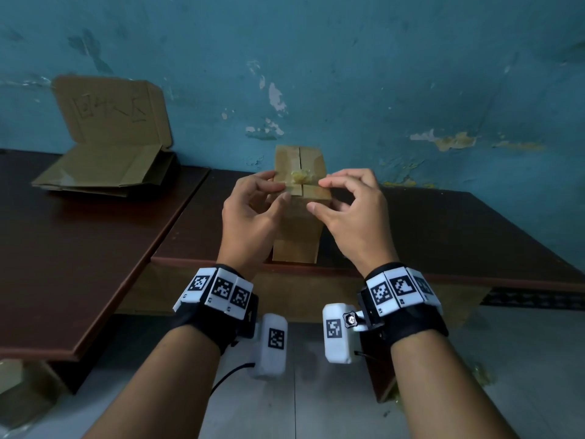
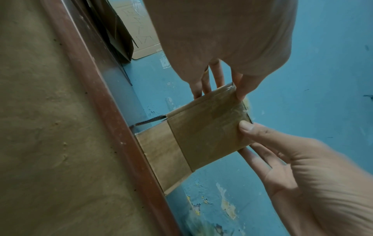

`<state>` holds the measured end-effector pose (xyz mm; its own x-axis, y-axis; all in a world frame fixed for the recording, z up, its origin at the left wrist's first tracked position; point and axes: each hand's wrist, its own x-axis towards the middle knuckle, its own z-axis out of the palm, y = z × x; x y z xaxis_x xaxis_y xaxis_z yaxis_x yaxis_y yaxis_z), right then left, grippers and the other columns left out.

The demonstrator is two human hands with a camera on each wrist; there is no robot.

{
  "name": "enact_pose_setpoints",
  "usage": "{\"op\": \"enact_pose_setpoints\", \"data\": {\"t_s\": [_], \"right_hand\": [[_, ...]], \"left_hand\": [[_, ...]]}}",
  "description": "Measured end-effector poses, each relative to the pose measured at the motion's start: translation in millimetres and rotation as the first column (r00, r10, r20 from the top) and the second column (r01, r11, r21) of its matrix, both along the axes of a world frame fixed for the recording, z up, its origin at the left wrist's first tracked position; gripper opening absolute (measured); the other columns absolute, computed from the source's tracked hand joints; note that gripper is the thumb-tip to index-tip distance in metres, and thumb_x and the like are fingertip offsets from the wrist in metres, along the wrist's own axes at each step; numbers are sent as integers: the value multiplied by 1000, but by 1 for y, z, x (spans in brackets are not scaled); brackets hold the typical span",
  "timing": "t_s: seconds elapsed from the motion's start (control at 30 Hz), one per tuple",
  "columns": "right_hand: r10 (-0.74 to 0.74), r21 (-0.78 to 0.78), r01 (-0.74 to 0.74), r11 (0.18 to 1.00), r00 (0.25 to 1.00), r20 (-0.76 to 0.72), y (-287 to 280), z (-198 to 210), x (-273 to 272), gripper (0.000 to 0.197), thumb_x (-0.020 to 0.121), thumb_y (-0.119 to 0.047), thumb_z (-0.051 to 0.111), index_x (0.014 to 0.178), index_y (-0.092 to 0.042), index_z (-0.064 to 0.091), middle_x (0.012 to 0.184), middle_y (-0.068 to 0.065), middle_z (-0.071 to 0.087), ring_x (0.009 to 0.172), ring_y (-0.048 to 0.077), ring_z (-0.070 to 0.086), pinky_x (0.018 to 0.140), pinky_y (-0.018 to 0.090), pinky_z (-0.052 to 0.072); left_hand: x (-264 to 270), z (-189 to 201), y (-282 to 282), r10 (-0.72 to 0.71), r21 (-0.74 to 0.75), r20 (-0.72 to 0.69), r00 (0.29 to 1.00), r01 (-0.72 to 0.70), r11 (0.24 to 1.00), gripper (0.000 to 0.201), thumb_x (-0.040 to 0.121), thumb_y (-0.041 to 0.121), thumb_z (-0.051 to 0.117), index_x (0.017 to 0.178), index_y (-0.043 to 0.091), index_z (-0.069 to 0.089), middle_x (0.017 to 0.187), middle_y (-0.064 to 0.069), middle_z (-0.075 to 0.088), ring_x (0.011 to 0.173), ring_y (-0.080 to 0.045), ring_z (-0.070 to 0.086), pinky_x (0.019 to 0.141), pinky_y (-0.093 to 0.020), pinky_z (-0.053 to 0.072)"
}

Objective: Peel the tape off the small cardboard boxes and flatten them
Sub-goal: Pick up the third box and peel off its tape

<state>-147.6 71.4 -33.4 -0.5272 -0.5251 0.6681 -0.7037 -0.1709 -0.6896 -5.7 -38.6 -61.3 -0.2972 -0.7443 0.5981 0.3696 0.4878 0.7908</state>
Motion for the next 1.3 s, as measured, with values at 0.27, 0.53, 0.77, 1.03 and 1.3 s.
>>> {"op": "enact_pose_setpoints", "data": {"t_s": [0.27,0.53,0.77,1.03,1.3], "right_hand": [[29,41,-29,999,1000,-4,0,3,-3,36,71,-7,98,98,-17,76,118,-5,48,119,20,63,98,42,62],[34,70,-29,997,997,-74,-1,1,-3,36,66,-6,100,91,-14,75,119,1,45,112,21,64,96,41,62],[23,106,-12,994,994,-106,-1,1,0,34,64,-8,101,85,-17,74,114,0,46,104,21,65,92,42,62],[11,132,7,991,990,-139,1,2,3,34,65,-8,100,84,-15,73,107,-3,49,95,23,64,87,45,61],[89,116,-80,990,993,-72,4,11,13,49,68,-2,98,111,-18,79,114,-4,47,110,8,64,102,30,58]], "left_hand": [[0,-1,0,30,-91,85,996,-22,996,34,90,15,76,123,21,73,128,-3,64,122,-14,65,110,-34,52],[-6,-3,2,87,-171,159,983,-59,984,23,96,27,81,117,34,76,133,-2,46,125,-1,53,101,-31,58],[-8,-1,-1,92,-108,213,973,-70,992,8,98,31,78,104,31,72,133,-2,43,131,-15,52,111,-46,53],[-6,0,0,90,-98,224,971,-69,993,7,99,33,75,96,30,71,131,-1,42,129,-12,52,107,-42,56],[-6,-1,-7,101,-83,207,973,-85,993,17,104,31,70,102,15,75,133,-5,43,128,-15,54,109,-41,55]]}}
